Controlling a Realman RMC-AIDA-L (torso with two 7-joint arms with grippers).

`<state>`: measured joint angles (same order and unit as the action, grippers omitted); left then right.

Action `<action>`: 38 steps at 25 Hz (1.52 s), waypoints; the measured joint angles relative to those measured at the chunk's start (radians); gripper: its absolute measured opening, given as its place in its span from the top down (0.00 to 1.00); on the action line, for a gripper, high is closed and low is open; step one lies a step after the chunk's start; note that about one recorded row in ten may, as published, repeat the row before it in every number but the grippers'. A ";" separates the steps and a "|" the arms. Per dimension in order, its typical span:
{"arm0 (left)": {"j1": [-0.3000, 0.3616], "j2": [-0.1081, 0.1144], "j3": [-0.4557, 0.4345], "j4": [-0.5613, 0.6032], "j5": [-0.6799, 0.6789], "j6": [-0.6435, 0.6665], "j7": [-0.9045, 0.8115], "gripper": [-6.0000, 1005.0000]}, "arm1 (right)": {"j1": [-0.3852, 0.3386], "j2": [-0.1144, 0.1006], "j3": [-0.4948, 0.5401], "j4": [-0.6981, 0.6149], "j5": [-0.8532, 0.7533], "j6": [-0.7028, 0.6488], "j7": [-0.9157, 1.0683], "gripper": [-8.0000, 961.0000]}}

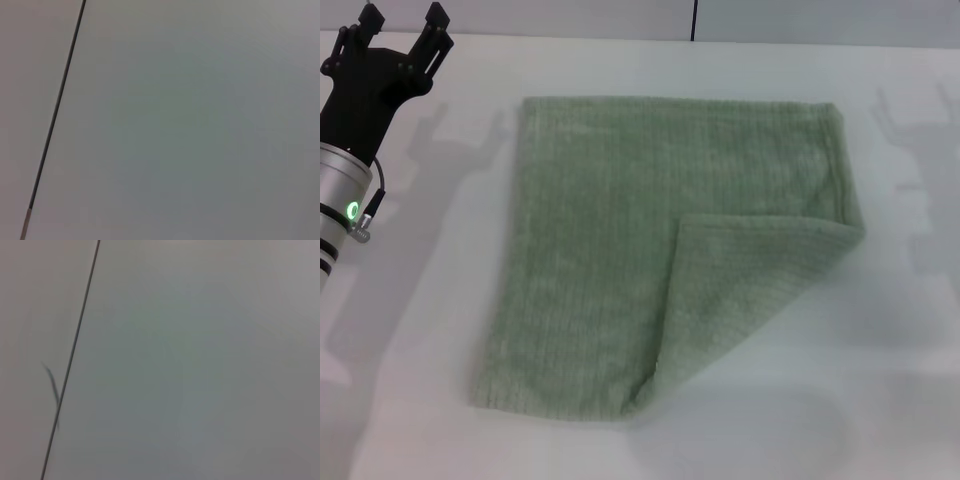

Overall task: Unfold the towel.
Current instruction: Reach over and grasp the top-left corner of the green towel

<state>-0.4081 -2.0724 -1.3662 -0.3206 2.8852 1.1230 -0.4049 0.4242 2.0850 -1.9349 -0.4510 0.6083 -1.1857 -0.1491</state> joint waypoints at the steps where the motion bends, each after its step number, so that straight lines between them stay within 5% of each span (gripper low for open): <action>1: 0.000 0.000 0.000 0.000 0.000 0.000 0.000 0.17 | 0.000 0.000 0.000 0.000 0.000 0.000 0.000 0.15; 14: -0.019 0.000 0.033 0.010 0.000 -0.023 0.006 0.18 | 0.009 0.000 0.001 0.000 0.002 0.000 0.000 0.15; 20: -0.047 0.000 0.078 0.022 0.002 -0.077 0.006 0.35 | 0.015 0.002 0.001 -0.001 0.002 0.000 0.002 0.15; 31: -0.158 0.001 0.180 0.020 0.002 -0.343 -0.021 0.81 | 0.014 0.003 0.001 -0.004 0.002 0.000 0.002 0.15; 38: -0.204 0.003 0.247 0.019 0.002 -0.451 -0.036 0.97 | 0.015 0.003 0.001 -0.003 -0.003 0.000 0.002 0.15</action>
<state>-0.6124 -2.0695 -1.1191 -0.3017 2.8871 0.6721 -0.4409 0.4387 2.0878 -1.9343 -0.4538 0.6054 -1.1857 -0.1471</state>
